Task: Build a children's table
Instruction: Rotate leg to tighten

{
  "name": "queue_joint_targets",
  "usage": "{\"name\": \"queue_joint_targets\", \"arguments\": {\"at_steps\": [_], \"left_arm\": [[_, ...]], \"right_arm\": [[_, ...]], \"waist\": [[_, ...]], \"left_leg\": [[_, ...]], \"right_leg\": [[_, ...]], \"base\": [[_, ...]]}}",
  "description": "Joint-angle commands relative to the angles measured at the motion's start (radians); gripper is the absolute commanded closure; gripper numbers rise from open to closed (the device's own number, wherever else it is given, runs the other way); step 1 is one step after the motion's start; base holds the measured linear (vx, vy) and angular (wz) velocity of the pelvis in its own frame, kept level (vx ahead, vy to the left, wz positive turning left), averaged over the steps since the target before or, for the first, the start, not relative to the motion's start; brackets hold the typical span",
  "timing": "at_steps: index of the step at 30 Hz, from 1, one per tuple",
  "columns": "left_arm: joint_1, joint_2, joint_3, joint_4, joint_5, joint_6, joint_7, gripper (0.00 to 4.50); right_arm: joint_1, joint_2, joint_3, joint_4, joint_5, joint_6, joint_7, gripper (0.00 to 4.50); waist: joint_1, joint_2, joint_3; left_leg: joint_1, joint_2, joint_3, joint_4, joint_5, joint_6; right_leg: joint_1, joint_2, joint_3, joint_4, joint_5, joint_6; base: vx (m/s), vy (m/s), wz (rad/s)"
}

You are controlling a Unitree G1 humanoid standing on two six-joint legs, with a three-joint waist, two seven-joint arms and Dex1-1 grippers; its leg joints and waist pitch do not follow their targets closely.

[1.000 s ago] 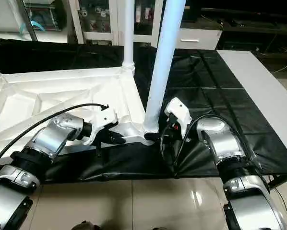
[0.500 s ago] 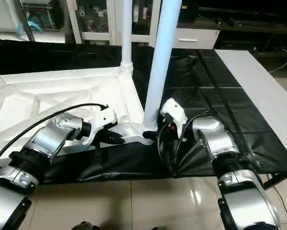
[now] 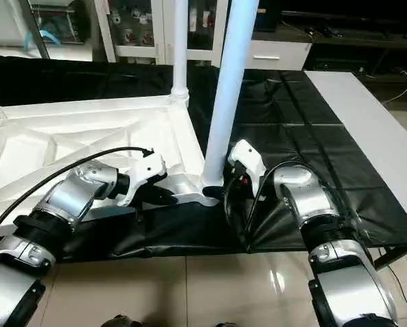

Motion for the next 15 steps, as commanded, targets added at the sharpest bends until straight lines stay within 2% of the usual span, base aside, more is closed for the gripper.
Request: {"name": "queue_joint_targets", "arguments": {"at_steps": [1, 3, 4, 8, 11, 12, 15], "left_arm": [[0.018, -0.031, -0.027, -0.019, -0.021, 0.008, -0.016, 4.5], [0.021, -0.033, -0.029, -0.016, -0.021, 0.005, -0.016, 4.5], [0.022, -0.033, -0.029, -0.015, -0.02, 0.004, -0.017, 4.5], [-0.004, -0.054, -0.016, 0.025, -0.018, -0.006, 0.011, 4.5], [-0.046, -0.085, 0.008, 0.086, -0.011, -0.018, 0.083, 4.5], [-0.065, -0.101, 0.023, 0.115, -0.012, -0.018, 0.122, 4.5], [-0.108, -0.141, 0.048, 0.183, -0.011, -0.027, 0.201, 4.5]], "right_arm": [[-0.001, -0.003, -0.004, -0.009, -0.016, 0.001, -0.004, 1.78], [0.003, 0.001, -0.01, -0.015, -0.014, 0.001, -0.022, 1.78], [0.005, 0.005, -0.014, -0.017, -0.014, 0.002, -0.037, 1.78], [-0.003, 0.039, -0.043, 0.016, -0.024, -0.001, -0.17, 1.78], [-0.01, 0.091, -0.076, 0.051, -0.026, 0.028, -0.331, 1.78], [-0.008, 0.115, -0.083, 0.057, -0.032, 0.036, -0.397, 1.78], [-0.018, 0.176, -0.116, 0.094, -0.042, 0.043, -0.602, 1.78]], "waist": [[-0.007, 0.009, -0.08], [-0.008, 0.006, -0.081], [-0.007, 0.013, -0.081], [-0.015, 0.01, -0.079], [-0.03, 0.012, -0.077], [-0.036, 0.01, -0.078], [-0.049, 0.01, -0.079]], "left_leg": [[0.025, 0.022, -0.007, -0.065, -0.222, 0.056], [0.024, 0.021, -0.006, -0.065, -0.226, 0.053], [0.025, 0.021, -0.007, -0.066, -0.23, 0.051], [0.025, 0.019, -0.008, -0.068, -0.256, 0.036], [0.027, 0.015, -0.01, -0.071, -0.293, 0.014], [0.024, 0.013, -0.012, -0.072, -0.298, 0.009], [0.025, 0.012, -0.013, -0.071, -0.3, 0.004]], "right_leg": [[0.053, -0.034, 0.022, -0.054, -0.19, -0.266], [0.055, -0.033, 0.022, -0.054, -0.171, -0.271], [0.055, -0.033, 0.021, -0.053, -0.171, -0.273], [0.055, -0.033, 0.021, -0.058, -0.201, -0.265], [0.052, -0.032, 0.021, -0.065, -0.255, -0.25], [0.054, -0.033, 0.02, -0.066, -0.267, -0.242], [0.052, -0.033, 0.02, -0.069, -0.281, -0.234]], "base": [[0.0, 0.0, 0.0], [0.0, 0.0, 0.0], [0.0, 0.0, 0.0], [0.0, 0.0, 0.0], [0.0, 0.0, 0.0], [0.0, 0.0, 0.0], [0.0, 0.0, 0.0]]}}
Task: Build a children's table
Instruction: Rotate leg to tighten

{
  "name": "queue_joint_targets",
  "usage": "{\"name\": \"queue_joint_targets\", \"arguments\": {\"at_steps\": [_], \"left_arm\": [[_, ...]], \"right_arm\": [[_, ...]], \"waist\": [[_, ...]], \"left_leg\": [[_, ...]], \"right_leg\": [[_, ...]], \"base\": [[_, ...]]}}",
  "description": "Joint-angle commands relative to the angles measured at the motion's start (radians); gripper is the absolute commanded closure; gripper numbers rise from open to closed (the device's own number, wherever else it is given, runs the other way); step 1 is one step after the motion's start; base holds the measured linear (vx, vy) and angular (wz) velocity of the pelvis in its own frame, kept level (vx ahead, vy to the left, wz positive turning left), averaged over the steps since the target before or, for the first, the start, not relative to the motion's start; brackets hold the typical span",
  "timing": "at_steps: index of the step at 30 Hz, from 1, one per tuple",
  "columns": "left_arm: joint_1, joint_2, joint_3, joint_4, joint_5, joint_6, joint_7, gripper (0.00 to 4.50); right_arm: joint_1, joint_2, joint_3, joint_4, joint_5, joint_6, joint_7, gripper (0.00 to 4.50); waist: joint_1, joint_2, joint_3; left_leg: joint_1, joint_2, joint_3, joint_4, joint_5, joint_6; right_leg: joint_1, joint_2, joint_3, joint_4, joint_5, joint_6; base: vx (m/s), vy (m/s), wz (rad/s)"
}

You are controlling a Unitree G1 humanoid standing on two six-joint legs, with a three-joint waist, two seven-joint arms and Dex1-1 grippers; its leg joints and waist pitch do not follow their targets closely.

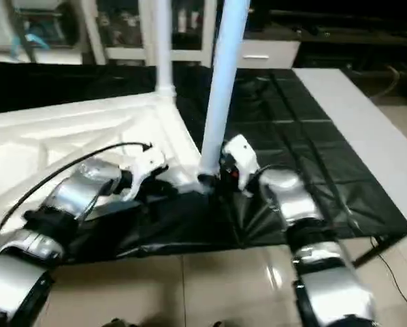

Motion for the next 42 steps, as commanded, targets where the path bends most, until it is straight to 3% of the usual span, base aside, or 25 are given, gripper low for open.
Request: {"name": "queue_joint_targets", "arguments": {"at_steps": [1, 3, 6, 10, 11, 13, 14, 16, 17, 19, 24, 25, 26, 29, 34, 37, 42], "left_arm": [[-0.023, -0.058, -0.003, 0.007, -0.029, -0.023, 0.002, 4.5], [-0.051, -0.086, 0.013, 0.046, -0.031, -0.03, 0.049, 4.5], [-0.073, -0.105, 0.022, 0.079, -0.03, -0.041, 0.082, 4.5], [-0.103, -0.128, 0.037, 0.138, -0.026, -0.072, 0.123, 4.5], [-0.108, -0.13, 0.038, 0.151, -0.023, -0.079, 0.13, 4.5], [-0.112, -0.13, 0.038, 0.174, -0.016, -0.092, 0.138, 4.5], [-0.109, -0.127, 0.036, 0.173, -0.014, -0.092, 0.137, 4.5], [-0.105, -0.124, 0.034, 0.172, -0.012, -0.092, 0.136, 4.5], [-0.1, -0.119, 0.035, 0.174, -0.008, -0.095, 0.137, 4.5], [-0.097, -0.113, 0.036, 0.175, -0.008, -0.099, 0.139, 4.5], [-0.089, -0.104, 0.047, 0.184, -0.009, -0.116, 0.145, 4.5], [-0.078, -0.101, 0.048, 0.171, -0.013, -0.113, 0.142, 4.5], [-0.076, -0.101, 0.048, 0.169, -0.013, -0.113, 0.141, 4.5], [-0.069, -0.1, 0.048, 0.16, -0.012, -0.111, 0.139, 4.5], [-0.041, -0.074, 0.046, 0.128, -0.015, -0.115, 0.111, 4.5], [-0.027, -0.06, 0.039, 0.11, -0.014, -0.112, 0.087, 4.5], [0.042, -0.007, 0.007, 0.009, -0.018, -0.092, -0.024, 4.5]], "right_arm": [[-0.016, 0.016, -0.025, 0.047, -0.025, 0.021, -0.159, 1.78], [-0.039, 0.053, -0.052, 0.092, -0.024, 0.021, -0.281, 1.78], [-0.065, 0.088, -0.083, 0.13, -0.016, 0.022, -0.391, 1.78], [-0.106, 0.151, -0.137, 0.187, -0.005, 0.013, -0.606, 1.78], [-0.118, 0.167, -0.149, 0.204, 0.001, 0.01, -0.655, 1.78], [-0.143, 0.197, -0.164, 0.24, 0.003, -0.009, -0.747, 1.78], [-0.147, 0.203, -0.164, 0.246, 0.001, -0.016, -0.759, 1.78], [-0.152, 0.211, -0.168, 0.254, 0.003, -0.023, -0.772, 1.78], [-0.16, 0.219, -0.174, 0.267, 0.005, -0.031, -0.779, 1.78], [-0.166, 0.223, -0.177, 0.276, 0.006, -0.032, -0.773, 1.78], [-0.186, 0.229, -0.186, 0.293, 0.017, -0.065, -0.768, 1.78], [-0.189, 0.224, -0.176, 0.281, 0.015, -0.102, -0.727, 1.78], [-0.188, 0.223, -0.173, 0.278, 0.015, -0.107, -0.716, 1.43], [-0.183, 0.216, -0.159, 0.265, 0.006, -0.126, -0.673, 1.07], [-0.134, 0.171, -0.123, 0.16, -0.008, -0.127, -0.551, 0.64], [-0.111, 0.149, -0.12, 0.115, 0.003, -0.112, -0.501, 0.44], [-0.04, 0.035, -0.079, -0.022, 0.04, -0.004, -0.205, 0.07]], "waist": [[-0.004, 0.005, -0.079], [-0.008, 0.002, -0.08], [-0.012, 0.007, -0.08], [-0.017, 0.013, -0.084], [-0.015, 0.02, -0.086], [-0.013, 0.019, -0.088], [-0.011, 0.015, -0.086], [-0.009, 0.018, -0.086], [-0.008, 0.004, -0.085], [-0.006, -0.001, -0.083], [-0.006, 0.003, -0.081], [-0.005, 0.003, -0.082], [-0.005, 0.003, -0.082], [-0.003, 0.001, -0.083], [0.019, -0.001, -0.081], [0.026, -0.003, -0.079], [0.033, -0.009, -0.079]], "left_leg": [[0.019, 0.012, -0.012, -0.073, -0.296, 0.006], [0.018, 0.011, -0.012, -0.071, -0.292, 0.011], [0.016, 0.011, -0.013, -0.072, -0.286, 0.013], [0.017, 0.01, -0.012, -0.071, -0.262, 0.011], [0.017, 0.01, -0.012, -0.07, -0.239, 0.015], [0.016, 0.008, -0.011, -0.068, -0.215, 0.027], [0.016, 0.007, -0.009, -0.069, -0.218, 0.033], [0.016, 0.009, -0.009, -0.069, -0.221, 0.037], [0.015, 0.009, -0.007, -0.07, -0.222, 0.042], [0.015, 0.011, -0.007, -0.07, -0.225, 0.049], [0.015, 0.011, -0.006, -0.07, -0.218, 0.051], [0.016, 0.011, -0.006, -0.069, -0.218, 0.052], [0.016, 0.011, -0.005, -0.069, -0.218, 0.052], [0.015, 0.01, -0.005, -0.068, -0.205, 0.063], [0.018, 0.013, -0.001, -0.066, -0.182, 0.09], [0.02, 0.014, -0.002, -0.069, -0.209, 0.074], [0.016, 0.017, -0.004, -0.069, -0.205, 0.089]], "right_leg": [[0.05, -0.034, 0.02, -0.069, -0.283, -0.232], [0.05, -0.034, 0.019, -0.069, -0.284, -0.231], [0.051, -0.035, 0.019, -0.069, -0.283, -0.232], [0.052, -0.033, 0.019, -0.062, -0.209, -0.252], [0.053, -0.032, 0.019, -0.057, -0.144, -0.267], [0.056, -0.034, 0.019, -0.051, -0.092, -0.284], [0.057, -0.033, 0.018, -0.053, -0.094, -0.285], [0.057, -0.035, 0.019, -0.052, -0.098, -0.285], [0.058, -0.034, 0.019, -0.054, -0.105, -0.281], [0.058, -0.037, 0.02, -0.054, -0.138, -0.273], [0.056, -0.037, 0.022, -0.055, -0.152, -0.261], [0.055, -0.038, 0.022, -0.055, -0.144, -0.262], [0.055, -0.037, 0.022, -0.054, -0.141, -0.264], [0.057, -0.036, 0.022, -0.051, -0.119, -0.271], [0.056, -0.036, 0.023, -0.05, -0.11, -0.276], [0.055, -0.038, 0.024, -0.055, -0.165, -0.256], [0.059, -0.039, 0.023, -0.054, -0.166, -0.255]], "base": [[0.0, 0.0, 0.0], [0.0, 0.0, 0.0], [0.0, 0.0, 0.0], [0.0, 0.0, 0.0], [0.0, 0.0, 0.0], [0.0, 0.0, 0.0], [0.0, 0.0, 0.0], [0.0, 0.0, 0.0], [0.0, 0.0, 0.0], [0.0, 0.0, 0.0], [0.0, 0.0, 0.0], [0.0, 0.0, 0.0], [0.0, 0.0, 0.0], [0.0, 0.0, 0.0], [0.0, 0.0, 0.0], [0.0, 0.0, 0.0], [0.0, 0.0, 0.0]]}}
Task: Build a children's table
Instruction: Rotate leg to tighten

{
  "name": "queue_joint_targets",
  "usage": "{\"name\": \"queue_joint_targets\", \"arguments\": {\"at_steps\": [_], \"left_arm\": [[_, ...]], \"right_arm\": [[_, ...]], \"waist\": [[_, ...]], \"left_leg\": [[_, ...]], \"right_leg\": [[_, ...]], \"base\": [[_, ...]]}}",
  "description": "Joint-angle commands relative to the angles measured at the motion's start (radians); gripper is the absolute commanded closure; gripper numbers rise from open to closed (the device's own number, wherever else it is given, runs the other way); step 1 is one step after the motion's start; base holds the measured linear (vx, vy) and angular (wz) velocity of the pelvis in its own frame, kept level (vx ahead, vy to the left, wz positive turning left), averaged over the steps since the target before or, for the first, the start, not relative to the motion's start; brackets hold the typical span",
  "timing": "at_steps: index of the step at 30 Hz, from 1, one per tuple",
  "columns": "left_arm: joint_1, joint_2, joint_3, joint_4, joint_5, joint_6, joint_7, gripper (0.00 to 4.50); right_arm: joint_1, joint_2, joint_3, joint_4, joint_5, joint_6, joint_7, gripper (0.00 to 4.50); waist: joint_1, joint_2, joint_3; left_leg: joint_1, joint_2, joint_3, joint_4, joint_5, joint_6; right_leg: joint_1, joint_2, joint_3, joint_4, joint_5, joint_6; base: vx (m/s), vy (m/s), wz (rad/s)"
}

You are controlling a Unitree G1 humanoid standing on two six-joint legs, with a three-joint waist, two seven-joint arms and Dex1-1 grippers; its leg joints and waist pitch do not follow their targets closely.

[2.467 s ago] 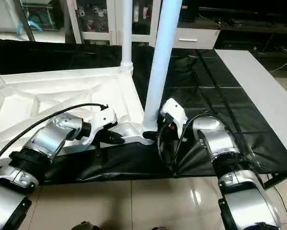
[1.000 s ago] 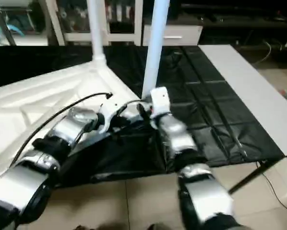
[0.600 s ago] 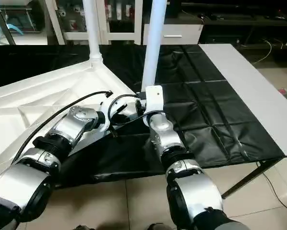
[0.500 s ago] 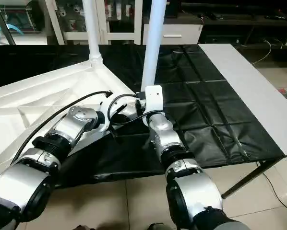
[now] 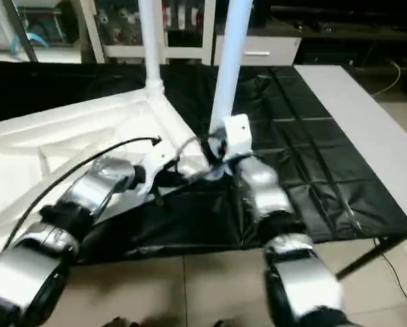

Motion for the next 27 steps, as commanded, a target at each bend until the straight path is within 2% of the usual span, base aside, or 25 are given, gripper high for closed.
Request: {"name": "queue_joint_targets", "arguments": {"at_steps": [1, 2, 4, 7, 8, 10, 14, 15, 21, 22, 25, 27], "left_arm": [[0.045, 0.02, -0.013, -0.022, -0.02, -0.005, -0.062, 4.5], [0.06, 0.032, -0.018, -0.042, -0.022, -0.002, -0.087, 4.5], [0.082, 0.049, -0.027, -0.073, -0.029, -0.009, -0.129, 4.5], [0.108, 0.066, -0.041, -0.115, -0.043, -0.01, -0.187, 4.5], [0.114, 0.069, -0.045, -0.125, -0.046, -0.014, -0.201, 4.5], [0.15, 0.091, -0.067, -0.202, -0.069, 0.005, -0.266, 4.5], [0.17, 0.109, -0.091, -0.251, -0.066, 0.02, -0.306, 4.5], [0.177, 0.113, -0.095, -0.266, -0.065, 0.025, -0.312, 4.5], [0.182, 0.118, -0.104, -0.283, -0.057, 0.035, -0.312, 4.5], [0.182, 0.119, -0.106, -0.286, -0.057, 0.038, -0.311, 4.5], [0.179, 0.12, -0.107, -0.287, -0.054, 0.041, -0.309, 4.5], [0.177, 0.119, -0.106, -0.284, -0.053, 0.041, -0.308, 4.5]], "right_arm": [[0.02, -0.058, 0.014, -0.053, 0.018, 0.06, 0.118, 0.02], [0.042, -0.096, 0.044, -0.093, 0.022, 0.071, 0.225, 0.02], [0.074, -0.147, 0.083, -0.141, 0.028, 0.074, 0.361, 0.02], [0.101, -0.191, 0.11, -0.173, 0.037, 0.077, 0.473, 0.02], [0.106, -0.198, 0.116, -0.179, 0.037, 0.077, 0.491, 0.02], [0.132, -0.226, 0.132, -0.223, 0.042, 0.1, 0.558, 0.02], [0.134, -0.233, 0.132, -0.225, 0.041, 0.102, 0.58, 0.02], [0.133, -0.236, 0.132, -0.227, 0.043, 0.108, 0.587, 0.02], [0.117, -0.234, 0.15, -0.194, 0.021, 0.081, 0.62, 0.02], [0.114, -0.234, 0.155, -0.186, 0.013, 0.077, 0.623, 0.19], [0.103, -0.237, 0.165, -0.163, -0.001, 0.066, 0.636, 0.3], [0.097, -0.238, 0.166, -0.156, -0.002, 0.062, 0.641, 0.53]], "waist": [[0.005, -0.01, -0.079], [0.006, -0.012, -0.08], [0.007, -0.008, -0.078], [0.01, -0.01, -0.077], [0.011, -0.007, -0.077], [0.011, -0.008, -0.076], [0.011, -0.006, -0.075], [0.014, -0.005, -0.074], [0.023, -0.003, -0.077], [0.024, -0.003, -0.077], [0.025, -0.002, -0.08], [0.025, -0.003, -0.079]], "left_leg": [[0.018, 0.016, -0.006, -0.063, -0.206, 0.088], [0.018, 0.016, -0.006, -0.063, -0.202, 0.088], [0.018, 0.017, -0.006, -0.063, -0.219, 0.085], [0.017, 0.019, -0.007, -0.064, -0.232, 0.075], [0.019, 0.019, -0.006, -0.064, -0.239, 0.074], [0.019, 0.021, -0.008, -0.065, -0.253, 0.062], [0.02, 0.021, -0.007, -0.066, -0.268, 0.051], [0.024, 0.022, -0.007, -0.066, -0.274, 0.048], [0.021, 0.02, -0.008, -0.067, -0.257, 0.036], [0.021, 0.02, -0.008, -0.067, -0.253, 0.037], [0.02, 0.019, -0.007, -0.063, -0.226, 0.048], [0.019, 0.019, -0.007, -0.063, -0.227, 0.05]], "right_leg": [[0.065, -0.037, 0.023, -0.055, -0.174, -0.254], [0.065, -0.038, 0.023, -0.055, -0.175, -0.254], [0.063, -0.038, 0.024, -0.058, -0.192, -0.248], [0.063, -0.039, 0.023, -0.061, -0.224, -0.245], [0.061, -0.039, 0.023, -0.062, -0.231, -0.244], [0.06, -0.039, 0.023, -0.064, -0.261, -0.238], [0.054, -0.038, 0.024, -0.066, -0.29, -0.234], [0.051, -0.037, 0.024, -0.068, -0.302, -0.229], [0.054, -0.036, 0.025, -0.062, -0.266, -0.226], [0.054, -0.037, 0.025, -0.062, -0.259, -0.228], [0.056, -0.035, 0.024, -0.055, -0.208, -0.244], [0.057, -0.035, 0.024, -0.056, -0.211, -0.246]], "base": [[0.0, 0.0, 0.0], [0.0, 0.0, 0.0], [0.0, 0.0, 0.0], [0.0, 0.0, 0.0], [0.0, 0.0, 0.0], [0.0, 0.0, 0.0], [0.0, 0.0, 0.0], [0.0, 0.0, 0.0], [0.0, 0.0, 0.0], [0.0, 0.0, 0.0], [0.0, 0.0, 0.0], [0.0, 0.0, 0.0]]}}
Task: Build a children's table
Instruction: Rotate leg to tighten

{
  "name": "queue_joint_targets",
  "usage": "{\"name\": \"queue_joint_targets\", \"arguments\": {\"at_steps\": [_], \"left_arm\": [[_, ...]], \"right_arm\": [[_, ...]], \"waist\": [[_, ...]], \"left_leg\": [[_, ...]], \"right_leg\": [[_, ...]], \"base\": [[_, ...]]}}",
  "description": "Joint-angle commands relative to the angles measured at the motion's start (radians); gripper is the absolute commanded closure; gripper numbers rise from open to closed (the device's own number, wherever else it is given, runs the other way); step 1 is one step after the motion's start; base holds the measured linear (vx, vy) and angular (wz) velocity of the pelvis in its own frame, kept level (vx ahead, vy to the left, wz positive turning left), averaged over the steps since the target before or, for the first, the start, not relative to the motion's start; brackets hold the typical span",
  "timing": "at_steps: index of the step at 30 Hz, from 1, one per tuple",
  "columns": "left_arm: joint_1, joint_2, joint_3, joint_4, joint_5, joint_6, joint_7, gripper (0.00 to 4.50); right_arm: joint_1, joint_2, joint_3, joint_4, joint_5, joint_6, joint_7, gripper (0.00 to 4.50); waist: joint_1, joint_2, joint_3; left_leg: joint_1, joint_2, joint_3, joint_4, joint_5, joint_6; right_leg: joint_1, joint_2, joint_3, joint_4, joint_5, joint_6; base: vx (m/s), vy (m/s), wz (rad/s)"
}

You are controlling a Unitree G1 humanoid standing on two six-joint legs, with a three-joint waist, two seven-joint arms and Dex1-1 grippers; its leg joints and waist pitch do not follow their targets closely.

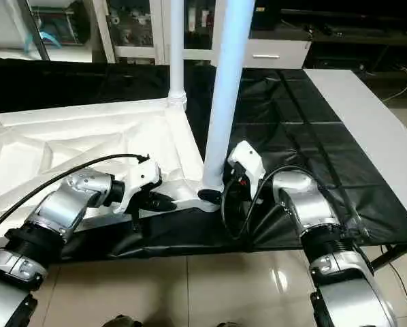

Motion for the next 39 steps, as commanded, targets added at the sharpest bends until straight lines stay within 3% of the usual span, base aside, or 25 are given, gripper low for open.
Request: {"name": "queue_joint_targets", "arguments": {"at_steps": [1, 12, 18, 21, 23, 24, 28, 30, 31, 32, 33, 34, 35, 36, 37, 39], "left_arm": [[0.015, -0.008, -0.049, -0.002, -0.001, 0.003, -0.052, 4.5], [0.017, -0.01, -0.054, -0.009, -0.006, 0.016, -0.048, 4.5], [0.015, 0.001, -0.051, -0.007, -0.007, 0.017, -0.053, 4.5], [0.003, -0.01, -0.037, 0.013, -0.015, 0.016, -0.038, 4.5], [-0.017, -0.034, -0.022, 0.049, -0.018, 0.009, -0.004, 4.5], [-0.028, -0.047, -0.016, 0.068, -0.017, 0.006, 0.017, 4.5], [-0.08, -0.104, 0.006, 0.157, 0.001, -0.019, 0.13, 4.5], [-0.113, -0.131, 0.015, 0.212, 0.019, -0.038, 0.209, 4.5], [-0.134, -0.146, 0.022, 0.244, 0.029, -0.047, 0.258, 4.5], [-0.138, -0.149, 0.024, 0.25, 0.03, -0.049, 0.267, 4.5], [-0.158, -0.162, 0.031, 0.28, 0.037, -0.058, 0.306, 4.5], [-0.174, -0.173, 0.037, 0.307, 0.042, -0.068, 0.335, 4.5], [-0.174, -0.173, 0.037, 0.307, 0.042, -0.068, 0.335, 4.5], [-0.201, -0.191, 0.044, 0.346, 0.05, -0.079, 0.378, 4.5], [-0.209, -0.196, 0.045, 0.36, 0.053, -0.086, 0.389, 4.5], [-0.226, -0.207, 0.052, 0.39, 0.056, -0.098, 0.408, 4.5]], "right_arm": [[-0.015, -0.017, 0.006, 0.017, -0.014, -0.007, -0.001, 0.53], [-0.032, -0.024, 0.016, 0.049, -0.02, -0.022, 0.076, 1.43], [-0.046, -0.001, 0.003, 0.103, -0.034, -0.033, 0.026, 1.77], [-0.055, 0.032, -0.023, 0.154, -0.049, -0.028, -0.099, 1.8], [-0.056, 0.063, -0.051, 0.185, -0.047, -0.01, -0.2, 1.81], [-0.056, 0.077, -0.065, 0.195, -0.042, 0.0, -0.241, 1.81], [-0.06, 0.138, -0.111, 0.228, -0.029, 0.014, -0.42, 1.81], [-0.071, 0.178, -0.141, 0.25, -0.025, 0.012, -0.554, 1.82], [-0.081, 0.203, -0.158, 0.267, -0.025, 0.007, -0.639, 1.82], [-0.083, 0.207, -0.16, 0.271, -0.025, 0.005, -0.653, 1.82], [-0.095, 0.231, -0.175, 0.291, -0.027, -0.004, -0.735, 1.82], [-0.105, 0.253, -0.188, 0.307, -0.029, -0.013, -0.806, 1.82], [-0.105, 0.253, -0.188, 0.307, -0.029, -0.013, -0.806, 1.82], [-0.126, 0.297, -0.213, 0.338, -0.036, -0.027, -0.978, 1.82], [-0.132, 0.31, -0.221, 0.347, -0.038, -0.03, -1.022, 1.82], [-0.147, 0.338, -0.236, 0.371, -0.054, -0.051, -1.174, 1.83]], "waist": [[-0.004, -0.004, -0.078], [-0.001, -0.008, -0.079], [-0.001, 0.0, -0.078], [-0.006, -0.002, -0.076], [-0.011, 0.002, -0.073], [-0.021, 0.0, -0.071], [-0.035, 0.0, -0.068], [-0.039, 0.0, -0.069], [-0.044, 0.016, -0.07], [-0.052, 0.007, -0.071], [-0.052, 0.006, -0.071], [-0.056, 0.011, -0.069], [-0.059, 0.01, -0.069], [-0.06, 0.01, -0.071], [-0.065, 0.011, -0.069], [-0.065, 0.012, -0.07]], "left_leg": [[0.02, 0.019, -0.006, -0.065, -0.228, 0.051], [0.019, 0.021, -0.006, -0.064, -0.222, 0.058], [0.02, 0.02, -0.007, -0.064, -0.234, 0.051], [0.02, 0.019, -0.008, -0.067, -0.26, 0.038], [0.022, 0.017, -0.011, -0.071, -0.297, 0.02], [0.027, 0.014, -0.014, -0.073, -0.344, -0.001], [0.027, 0.013, -0.02, -0.076, -0.384, -0.016], [0.025, 0.012, -0.023, -0.077, -0.393, -0.02], [0.027, 0.01, -0.026, -0.077, -0.403, -0.027], [0.025, 0.01, -0.027, -0.078, -0.418, -0.029], [0.024, 0.009, -0.027, -0.078, -0.421, -0.027], [0.029, 0.008, -0.025, -0.076, -0.435, -0.025], [0.031, 0.006, -0.025, -0.075, -0.445, -0.026], [0.031, 0.006, -0.028, -0.075, -0.452, -0.022], [0.028, 0.005, -0.027, -0.076, -0.444, -0.027], [0.027, 0.005, -0.029, -0.078, -0.452, -0.028]], "right_leg": [[0.057, -0.035, 0.023, -0.058, -0.211, -0.247], [0.057, -0.036, 0.023, -0.057, -0.216, -0.248], [0.056, -0.037, 0.022, -0.059, -0.231, -0.249], [0.055, -0.037, 0.022, -0.062, -0.258, -0.244], [0.053, -0.037, 0.021, -0.068, -0.314, -0.227], [0.049, -0.037, 0.02, -0.077, -0.388, -0.204], [0.045, -0.038, 0.017, -0.087, -0.459, -0.174], [0.044, -0.039, 0.015, -0.09, -0.482, -0.16], [0.043, -0.039, 0.013, -0.091, -0.489, -0.156], [0.045, -0.037, 0.008, -0.095, -0.491, -0.153], [0.047, -0.037, 0.007, -0.097, -0.493, -0.151], [0.037, -0.037, 0.008, -0.101, -0.499, -0.15], [0.034, -0.035, 0.007, -0.104, -0.511, -0.147], [0.039, -0.037, 0.004, -0.103, -0.517, -0.148], [0.034, -0.038, 0.006, -0.105, -0.523, -0.142], [0.038, -0.038, 0.002, -0.107, -0.525, -0.132]], "base": [[0.0, 0.0, 0.0], [0.0, 0.0, 0.0], [0.0, 0.0, 0.0], [0.0, 0.0, 0.0], [0.0, 0.0, 0.0], [0.0, 0.0, 0.0], [0.0, 0.0, 0.0], [0.0, 0.0, 0.0], [0.0, 0.0, 0.0], [0.0, 0.0, 0.0], [0.0, 0.0, 0.0], [0.0, 0.0, 0.0], [0.0, 0.0, 0.0], [0.0, 0.0, 0.0], [0.0, 0.0, 0.0], [0.0, 0.0, 0.0]]}}
